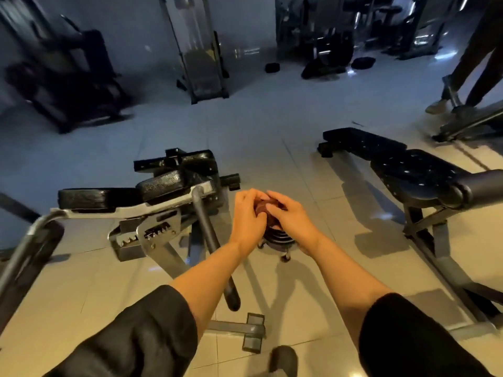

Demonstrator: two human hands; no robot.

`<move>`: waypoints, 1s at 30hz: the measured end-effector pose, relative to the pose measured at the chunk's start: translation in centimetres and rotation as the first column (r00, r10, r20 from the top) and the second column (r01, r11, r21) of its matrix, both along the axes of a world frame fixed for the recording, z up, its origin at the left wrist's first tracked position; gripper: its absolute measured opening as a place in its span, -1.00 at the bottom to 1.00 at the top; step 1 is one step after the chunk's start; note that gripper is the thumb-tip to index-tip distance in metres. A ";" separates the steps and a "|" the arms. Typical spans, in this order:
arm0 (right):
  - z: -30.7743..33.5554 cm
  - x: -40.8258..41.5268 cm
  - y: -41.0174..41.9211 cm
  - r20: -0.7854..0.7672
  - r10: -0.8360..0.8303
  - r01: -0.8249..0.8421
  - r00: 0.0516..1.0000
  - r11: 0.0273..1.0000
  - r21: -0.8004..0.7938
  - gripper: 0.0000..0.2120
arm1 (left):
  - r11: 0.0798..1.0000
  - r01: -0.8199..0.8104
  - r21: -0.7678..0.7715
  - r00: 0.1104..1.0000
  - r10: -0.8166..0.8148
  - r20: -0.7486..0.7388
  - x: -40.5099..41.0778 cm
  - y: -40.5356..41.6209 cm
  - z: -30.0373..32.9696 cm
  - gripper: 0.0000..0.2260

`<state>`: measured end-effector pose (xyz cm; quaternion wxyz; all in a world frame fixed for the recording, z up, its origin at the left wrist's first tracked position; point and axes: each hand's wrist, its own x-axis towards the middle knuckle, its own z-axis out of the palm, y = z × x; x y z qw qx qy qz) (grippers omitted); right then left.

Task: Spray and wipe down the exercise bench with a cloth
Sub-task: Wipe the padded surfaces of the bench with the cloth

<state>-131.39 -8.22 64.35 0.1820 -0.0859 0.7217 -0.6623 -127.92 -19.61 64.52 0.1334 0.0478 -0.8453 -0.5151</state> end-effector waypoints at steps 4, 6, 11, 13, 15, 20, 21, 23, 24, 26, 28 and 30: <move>0.3 -5.1 -2.0 -0.047 0.009 -0.008 0.999 1.000 0.019 -0.74 | 0.994 -0.100 0.045 0.995 0.100 0.000 -4.6 -1.8 -1.2 -0.70; 0.5 -8.2 -2.7 -0.088 0.015 -0.008 0.996 0.997 0.081 -0.77 | 0.982 -0.152 0.108 0.988 0.155 -0.014 -7.3 -2.4 -1.2 -0.71; 0.9 -15.2 -5.7 -0.120 0.115 -0.097 0.986 0.984 0.153 -0.83 | 0.965 -0.218 0.146 0.975 0.222 -0.015 -13.3 -4.5 -0.6 -0.72; 0.4 -17.6 -7.7 -0.124 0.167 -0.147 0.978 0.976 0.160 -0.79 | 0.966 -0.253 0.060 0.967 0.254 -0.006 -14.7 -6.1 -0.7 -0.68; -0.1 -19.6 -10.0 -0.138 0.238 -0.212 0.961 0.961 0.179 -0.75 | 0.955 -0.295 -0.029 0.955 0.296 -0.002 -15.6 -7.8 -1.2 -0.64; -1.6 -23.6 -15.9 -0.204 0.518 -0.464 0.831 0.847 0.259 -0.67 | 0.836 -0.491 -0.244 0.863 0.505 -0.005 -16.2 -11.3 -3.3 -0.53; -2.1 -24.5 -16.7 -0.216 0.570 -0.512 0.793 0.815 0.271 -0.66 | 0.790 -0.536 -0.299 0.828 0.561 -0.001 -16.3 -11.7 -3.8 -0.51; -2.8 -25.9 -17.5 -0.247 0.660 -0.585 0.709 0.746 0.318 -0.66 | 0.669 -0.634 -0.388 0.728 0.685 -0.007 -16.6 -12.1 -4.5 -0.50; -3.0 -26.7 -17.6 -0.276 0.696 -0.607 0.663 0.715 0.346 -0.64 | 0.600 -0.681 -0.420 0.664 0.748 -0.010 -16.8 -12.1 -4.8 -0.50; -3.6 -28.3 -17.6 -0.334 0.754 -0.653 0.565 0.657 0.378 -0.61 | 0.465 -0.755 -0.462 0.511 0.859 0.028 -17.3 -11.7 -5.1 -0.46; -4.0 -29.6 -17.7 -0.387 0.810 -0.695 0.440 0.580 0.424 -0.65 | 0.355 -0.784 -0.508 0.354 0.930 0.104 -17.8 -11.3 -5.4 -0.38; -4.7 -30.5 -18.5 -0.470 0.823 -0.694 0.318 0.540 0.477 -0.72 | 0.289 -0.788 -0.544 0.233 0.957 0.172 -18.3 -11.0 -5.9 -0.32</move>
